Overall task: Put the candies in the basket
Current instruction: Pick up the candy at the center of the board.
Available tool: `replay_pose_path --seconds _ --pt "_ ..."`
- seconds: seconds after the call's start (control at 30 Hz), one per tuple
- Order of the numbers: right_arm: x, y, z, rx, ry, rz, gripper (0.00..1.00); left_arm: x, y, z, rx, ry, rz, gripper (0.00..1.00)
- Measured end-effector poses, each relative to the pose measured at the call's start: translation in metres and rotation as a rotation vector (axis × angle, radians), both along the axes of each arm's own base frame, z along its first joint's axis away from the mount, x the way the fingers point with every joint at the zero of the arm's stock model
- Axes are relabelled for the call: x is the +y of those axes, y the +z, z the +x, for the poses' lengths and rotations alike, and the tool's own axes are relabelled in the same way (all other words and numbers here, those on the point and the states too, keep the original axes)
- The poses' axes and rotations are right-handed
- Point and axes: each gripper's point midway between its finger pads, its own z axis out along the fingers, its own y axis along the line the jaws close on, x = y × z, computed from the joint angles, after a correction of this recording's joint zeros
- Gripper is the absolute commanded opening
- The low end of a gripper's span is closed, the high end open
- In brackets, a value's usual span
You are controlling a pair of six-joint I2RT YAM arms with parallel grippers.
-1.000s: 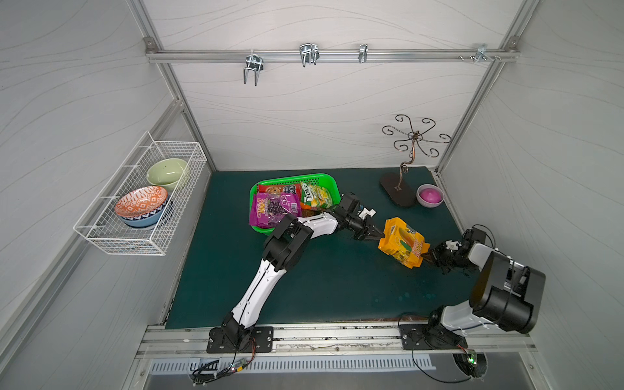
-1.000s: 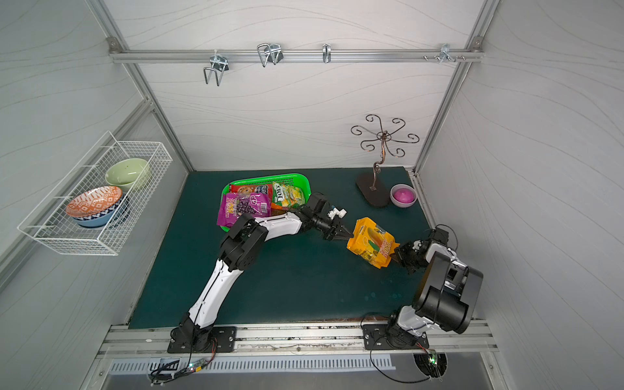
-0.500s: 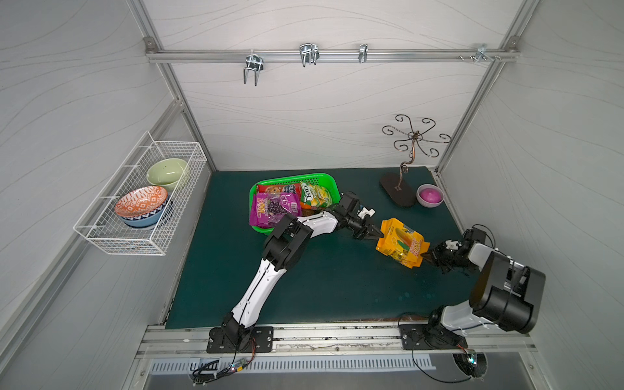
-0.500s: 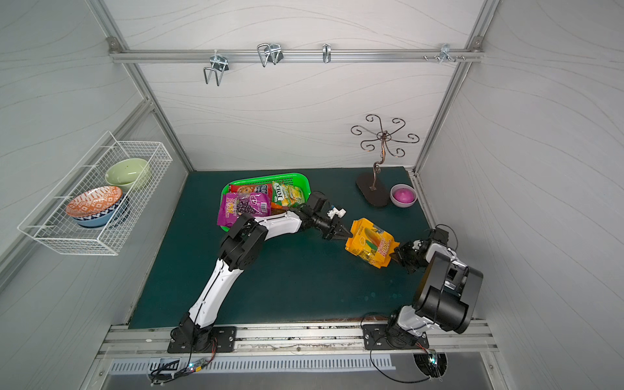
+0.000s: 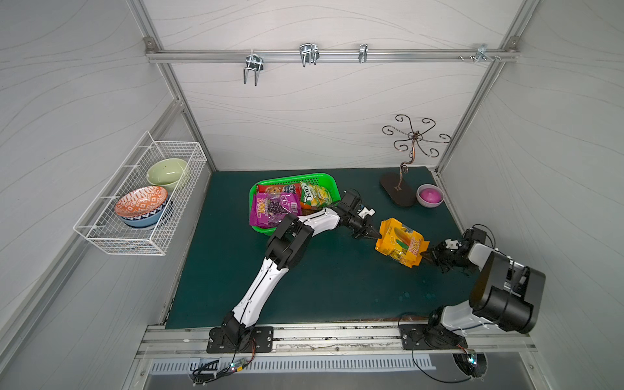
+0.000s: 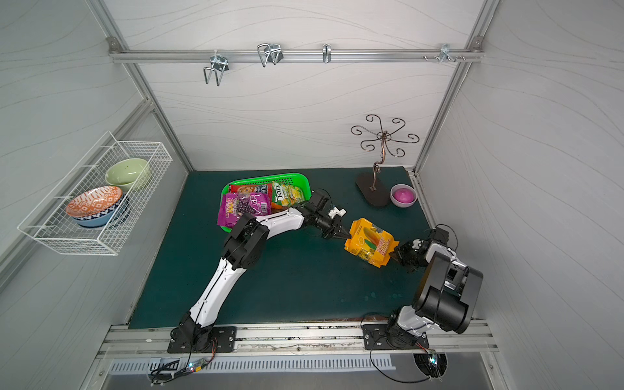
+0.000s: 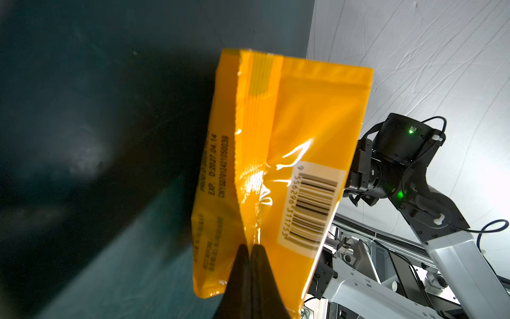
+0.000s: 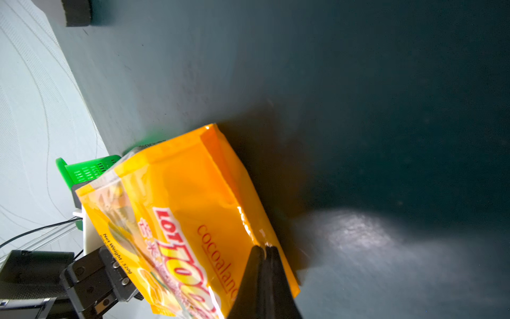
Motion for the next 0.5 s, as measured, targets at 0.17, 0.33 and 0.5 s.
replay_pose_path --seconds 0.17,0.33,0.5 --pt "0.012 0.025 0.006 -0.099 0.051 -0.058 0.00 0.001 0.000 -0.001 0.004 0.001 0.015 0.00" --pt "0.018 0.066 0.008 -0.236 0.065 -0.126 0.00 0.007 0.012 0.000 0.000 0.015 0.036 0.00" --pt "0.023 0.088 0.003 -0.302 0.065 -0.158 0.00 0.009 0.052 0.001 -0.058 0.019 0.013 0.00"
